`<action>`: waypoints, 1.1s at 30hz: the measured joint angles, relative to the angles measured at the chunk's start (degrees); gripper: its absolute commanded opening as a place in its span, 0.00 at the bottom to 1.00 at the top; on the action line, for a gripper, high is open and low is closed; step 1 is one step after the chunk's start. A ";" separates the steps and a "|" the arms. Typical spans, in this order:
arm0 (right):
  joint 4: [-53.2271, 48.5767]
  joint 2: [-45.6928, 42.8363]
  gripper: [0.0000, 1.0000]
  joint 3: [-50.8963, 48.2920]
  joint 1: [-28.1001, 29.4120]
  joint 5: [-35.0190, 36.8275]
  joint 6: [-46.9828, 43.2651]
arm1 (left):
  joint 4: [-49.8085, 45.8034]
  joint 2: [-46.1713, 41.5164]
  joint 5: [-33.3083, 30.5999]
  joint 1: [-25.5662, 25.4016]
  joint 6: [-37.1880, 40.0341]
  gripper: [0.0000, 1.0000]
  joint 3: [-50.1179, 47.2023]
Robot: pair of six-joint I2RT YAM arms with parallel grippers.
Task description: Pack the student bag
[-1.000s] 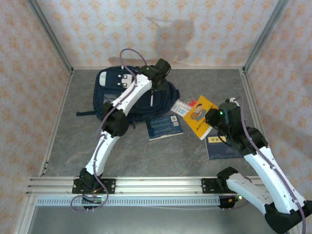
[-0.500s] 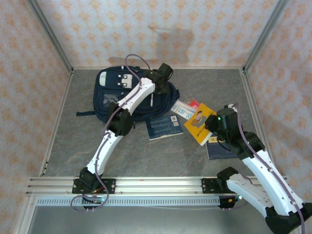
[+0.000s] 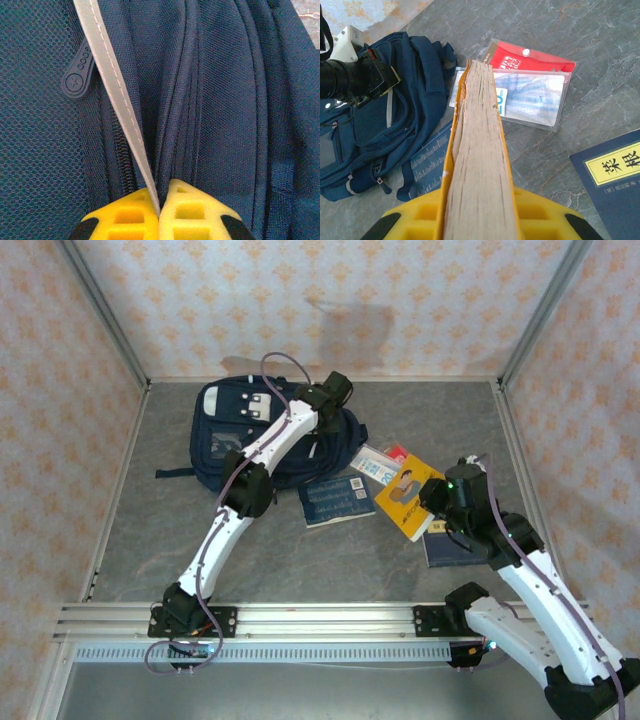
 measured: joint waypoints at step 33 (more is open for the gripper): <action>18.12 19.87 0.00 12.68 -0.35 -33.11 -2.60 | 4.87 -60.17 24.30 9.44 13.68 0.00 -45.70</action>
